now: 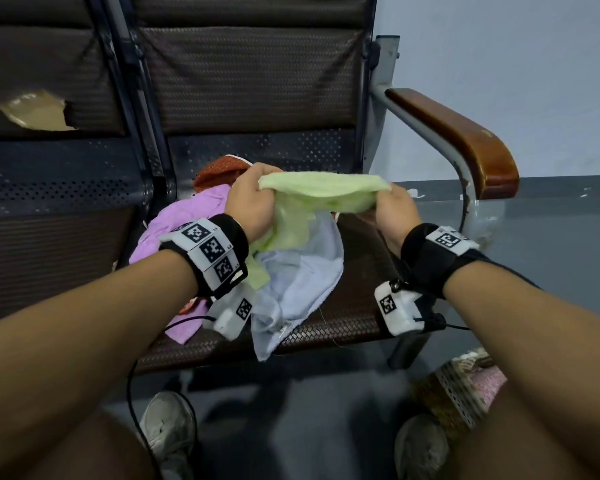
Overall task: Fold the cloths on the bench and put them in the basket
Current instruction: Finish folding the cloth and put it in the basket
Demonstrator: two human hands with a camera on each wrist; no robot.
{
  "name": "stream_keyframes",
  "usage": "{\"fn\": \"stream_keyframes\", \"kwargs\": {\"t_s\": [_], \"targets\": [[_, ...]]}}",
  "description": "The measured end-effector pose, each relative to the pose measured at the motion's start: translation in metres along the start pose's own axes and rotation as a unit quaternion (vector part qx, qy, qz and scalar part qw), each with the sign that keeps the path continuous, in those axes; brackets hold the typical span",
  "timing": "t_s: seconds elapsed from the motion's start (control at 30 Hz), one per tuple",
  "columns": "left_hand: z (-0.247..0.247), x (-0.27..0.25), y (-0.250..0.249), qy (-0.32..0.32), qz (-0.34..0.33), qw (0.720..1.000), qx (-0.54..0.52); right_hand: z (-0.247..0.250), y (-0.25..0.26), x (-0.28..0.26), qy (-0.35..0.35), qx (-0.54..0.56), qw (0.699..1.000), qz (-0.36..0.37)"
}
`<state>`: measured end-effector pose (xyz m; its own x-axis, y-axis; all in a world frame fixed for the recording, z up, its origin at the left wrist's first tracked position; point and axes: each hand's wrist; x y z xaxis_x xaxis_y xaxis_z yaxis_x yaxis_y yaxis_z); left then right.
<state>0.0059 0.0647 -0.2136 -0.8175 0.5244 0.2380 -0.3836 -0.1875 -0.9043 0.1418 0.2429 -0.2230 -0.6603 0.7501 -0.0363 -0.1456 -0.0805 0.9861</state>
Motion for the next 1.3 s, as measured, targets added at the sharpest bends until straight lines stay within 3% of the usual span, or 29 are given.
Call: {"fn": "stream_keyframes", "kwargs": {"t_s": [0.07,0.17,0.27,0.4,0.47,0.53,0.6,0.63,0.67,0.7,0.77,0.83,0.93,1.03,1.1,1.17,1.23,1.3], "targets": [[-0.001,0.001,0.004,-0.003,-0.002,1.000,0.013,-0.005,0.012,-0.004,-0.026,0.171,0.984,-0.029],[-0.002,0.003,0.008,-0.013,-0.014,0.999,0.047,-0.008,0.021,-0.008,-0.039,0.187,0.982,-0.009],[-0.004,0.004,0.009,0.011,-0.035,0.989,0.143,-0.005,0.022,-0.013,0.017,0.137,0.990,-0.005],[-0.015,-0.006,0.003,0.165,-0.050,0.950,0.260,-0.005,0.017,-0.019,0.071,0.000,0.997,0.023],[-0.018,-0.006,-0.002,0.165,-0.053,0.944,0.281,-0.002,0.012,-0.020,0.117,-0.085,0.989,0.038],[-0.014,-0.002,-0.009,0.095,-0.030,0.967,0.236,0.004,0.002,-0.022,0.188,-0.269,0.943,0.056],[-0.007,0.005,-0.013,0.020,0.023,0.985,0.169,0.010,-0.011,-0.023,0.230,-0.482,0.843,0.069],[-0.003,0.010,-0.014,0.005,0.058,0.988,0.139,0.014,-0.018,-0.022,0.232,-0.531,0.813,0.058],[0.001,0.013,-0.015,-0.001,0.094,0.989,0.112,0.017,-0.022,-0.021,0.226,-0.537,0.812,0.038],[0.003,0.018,-0.013,-0.006,0.123,0.989,0.087,0.022,-0.025,-0.018,0.209,-0.512,0.833,0.015],[0.006,0.024,-0.010,0.006,0.161,0.985,0.054,0.027,-0.024,-0.011,0.133,-0.406,0.904,-0.003],[0.007,0.026,-0.006,0.009,0.174,0.984,0.028,0.029,-0.017,-0.005,0.045,-0.298,0.953,0.035],[0.005,0.022,-0.007,-0.001,0.226,0.972,-0.070,0.022,-0.005,-0.010,0.012,-0.196,0.977,0.087],[0.003,0.019,-0.012,0.019,0.241,0.962,-0.125,0.010,-0.001,-0.024,0.093,-0.201,0.961,0.163],[0.000,0.019,-0.017,0.020,0.236,0.957,-0.167,0.003,0.002,-0.034,0.157,-0.264,0.918,0.249],[-0.003,0.018,-0.025,0.023,0.216,0.955,-0.204,-0.007,0.006,-0.040,0.222,-0.318,0.874,0.292],[-0.004,0.017,-0.030,0.022,0.200,0.949,-0.243,-0.016,0.006,-0.044,0.275,-0.367,0.844,0.278],[-0.005,0.016,-0.034,0.018,0.207,0.940,-0.271,-0.025,0.004,-0.048,0.290,-0.404,0.835,0.235]]}}
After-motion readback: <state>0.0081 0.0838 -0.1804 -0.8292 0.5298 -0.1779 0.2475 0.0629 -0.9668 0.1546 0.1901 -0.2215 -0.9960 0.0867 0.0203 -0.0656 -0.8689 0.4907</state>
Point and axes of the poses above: each hand's wrist, its own x-axis towards the middle knuckle, its own z-axis out of the back of the hand, y = z × x, and after that the axes turned 1 degree about -z, right-handed
